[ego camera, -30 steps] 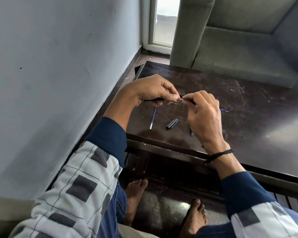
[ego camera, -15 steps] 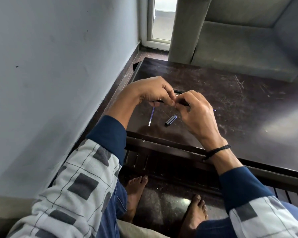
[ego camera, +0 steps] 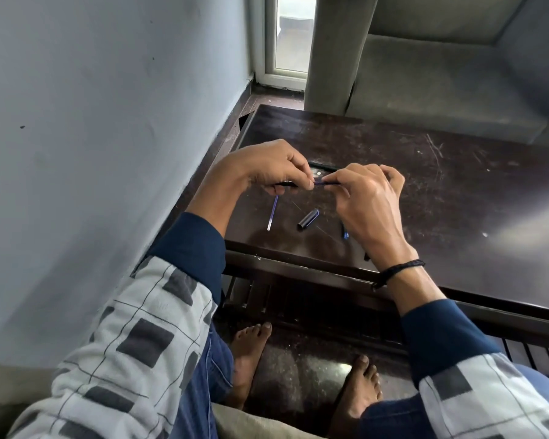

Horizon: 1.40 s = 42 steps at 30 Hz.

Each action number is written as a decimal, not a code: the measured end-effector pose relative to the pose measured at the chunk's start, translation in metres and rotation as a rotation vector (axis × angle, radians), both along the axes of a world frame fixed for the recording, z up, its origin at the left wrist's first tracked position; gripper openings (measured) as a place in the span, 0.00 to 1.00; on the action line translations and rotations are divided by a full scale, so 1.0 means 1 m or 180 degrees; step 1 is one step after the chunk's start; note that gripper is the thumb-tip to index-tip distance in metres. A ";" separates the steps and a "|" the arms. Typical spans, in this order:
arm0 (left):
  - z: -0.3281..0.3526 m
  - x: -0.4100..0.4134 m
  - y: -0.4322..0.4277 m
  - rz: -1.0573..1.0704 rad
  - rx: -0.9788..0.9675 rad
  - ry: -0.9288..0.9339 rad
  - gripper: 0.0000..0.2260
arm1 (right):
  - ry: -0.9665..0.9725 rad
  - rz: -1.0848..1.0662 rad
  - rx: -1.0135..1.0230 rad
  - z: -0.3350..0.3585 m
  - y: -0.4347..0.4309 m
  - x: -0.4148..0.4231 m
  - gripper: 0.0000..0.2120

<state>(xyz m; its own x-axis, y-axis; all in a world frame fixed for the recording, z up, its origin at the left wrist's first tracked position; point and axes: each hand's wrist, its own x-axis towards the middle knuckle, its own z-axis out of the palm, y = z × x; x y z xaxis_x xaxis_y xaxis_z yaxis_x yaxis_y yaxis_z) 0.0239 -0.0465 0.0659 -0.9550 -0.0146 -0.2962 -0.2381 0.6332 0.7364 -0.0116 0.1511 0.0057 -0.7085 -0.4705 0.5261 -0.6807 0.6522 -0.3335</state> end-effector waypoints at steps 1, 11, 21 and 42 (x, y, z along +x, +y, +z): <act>-0.001 -0.001 0.003 -0.0023 -0.0003 -0.0018 0.04 | 0.0010 0.0039 0.0010 -0.001 -0.001 0.001 0.06; 0.001 0.000 -0.002 0.0234 0.0170 0.0108 0.04 | 0.0089 -0.0067 -0.0104 0.000 0.004 -0.004 0.06; -0.004 -0.003 0.010 0.0054 0.0158 0.0032 0.03 | -0.0063 0.0177 0.0014 -0.001 -0.001 0.002 0.06; 0.002 0.002 0.008 -0.0087 0.0013 0.0081 0.04 | 0.0027 0.0289 0.0012 -0.001 -0.002 0.001 0.03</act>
